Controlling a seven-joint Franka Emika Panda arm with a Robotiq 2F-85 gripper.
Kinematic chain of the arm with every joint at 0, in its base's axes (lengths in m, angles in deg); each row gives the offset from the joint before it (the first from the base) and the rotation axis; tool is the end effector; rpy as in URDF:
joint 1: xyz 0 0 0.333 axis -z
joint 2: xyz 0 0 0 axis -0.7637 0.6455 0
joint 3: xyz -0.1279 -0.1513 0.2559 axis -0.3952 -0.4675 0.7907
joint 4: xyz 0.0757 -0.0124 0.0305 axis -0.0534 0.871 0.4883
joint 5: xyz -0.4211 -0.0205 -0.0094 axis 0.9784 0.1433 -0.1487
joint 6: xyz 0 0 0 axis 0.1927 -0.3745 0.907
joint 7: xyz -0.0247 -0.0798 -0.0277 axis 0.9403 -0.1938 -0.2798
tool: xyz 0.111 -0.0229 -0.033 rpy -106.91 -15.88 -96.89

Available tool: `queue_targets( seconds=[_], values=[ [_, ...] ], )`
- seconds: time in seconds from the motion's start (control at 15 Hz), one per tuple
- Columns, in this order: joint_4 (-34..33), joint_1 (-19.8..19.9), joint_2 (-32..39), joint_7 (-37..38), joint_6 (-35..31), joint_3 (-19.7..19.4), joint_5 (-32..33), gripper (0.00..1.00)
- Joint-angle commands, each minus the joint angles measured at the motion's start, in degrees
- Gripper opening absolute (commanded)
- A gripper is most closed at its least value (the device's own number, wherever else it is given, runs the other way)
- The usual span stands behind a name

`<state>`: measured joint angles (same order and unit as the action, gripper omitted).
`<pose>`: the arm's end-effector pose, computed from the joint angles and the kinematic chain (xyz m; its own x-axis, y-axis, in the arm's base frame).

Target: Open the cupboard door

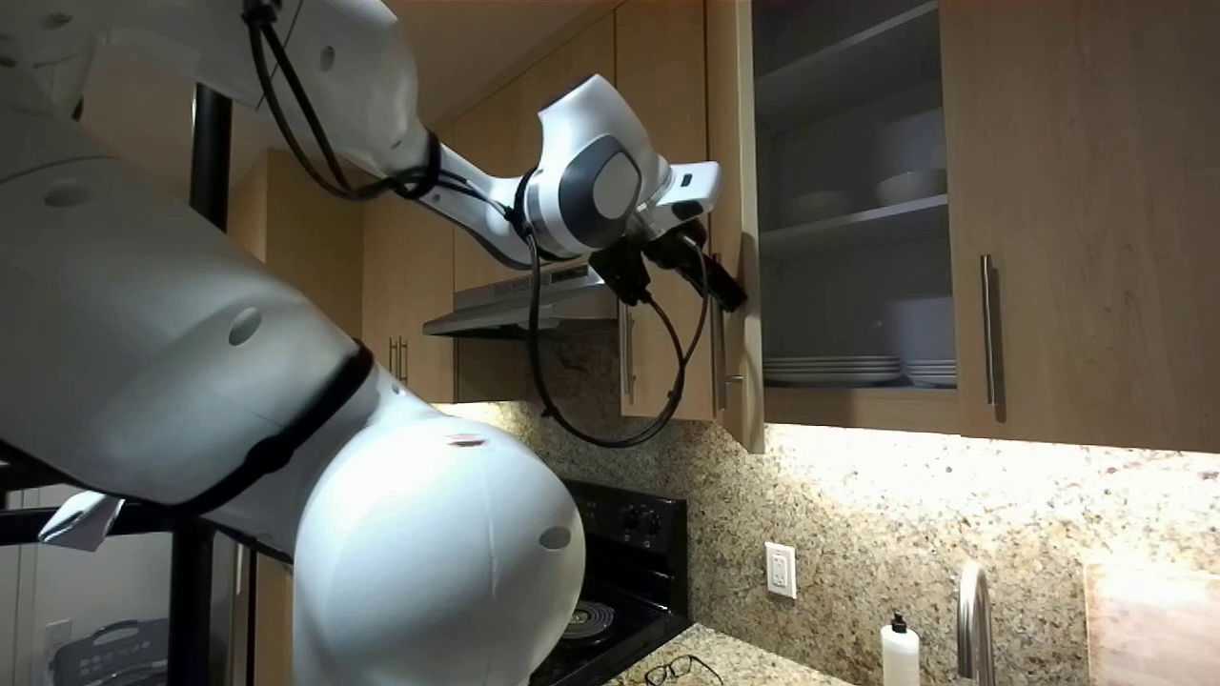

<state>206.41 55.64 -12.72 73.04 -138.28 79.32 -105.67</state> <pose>0.3622 0.1528 0.5852 0.5106 -0.5647 0.6484 -0.2454 -0.8185 -0.5195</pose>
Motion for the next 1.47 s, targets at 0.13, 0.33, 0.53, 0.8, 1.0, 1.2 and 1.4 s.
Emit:
queue_targets(
  seconds=[0.13, 0.33, 0.53, 0.8, 1.0, 1.2, 1.4],
  values=[
    [-3.1, -4.7, 7.8, 6.5, -1.0, 4.3, -1.2, 1.00],
    [-3.0, -4.4, 7.6, 7.1, -1.3, 4.7, -1.2, 1.00],
    [-2.9, -4.5, 7.4, 8.0, -1.0, 4.9, -1.2, 1.00],
    [-2.5, -4.5, 6.3, 9.8, 0.1, 5.6, -1.2, 1.00],
    [-2.1, -3.9, 4.8, 12.9, 1.0, 6.9, -1.2, 1.00],
    [-1.9, -3.5, 3.2, 17.2, 1.9, 8.6, -1.1, 1.00],
    [-1.9, -2.9, 1.3, 22.7, 3.0, 11.2, -1.1, 1.00]
  ],
)
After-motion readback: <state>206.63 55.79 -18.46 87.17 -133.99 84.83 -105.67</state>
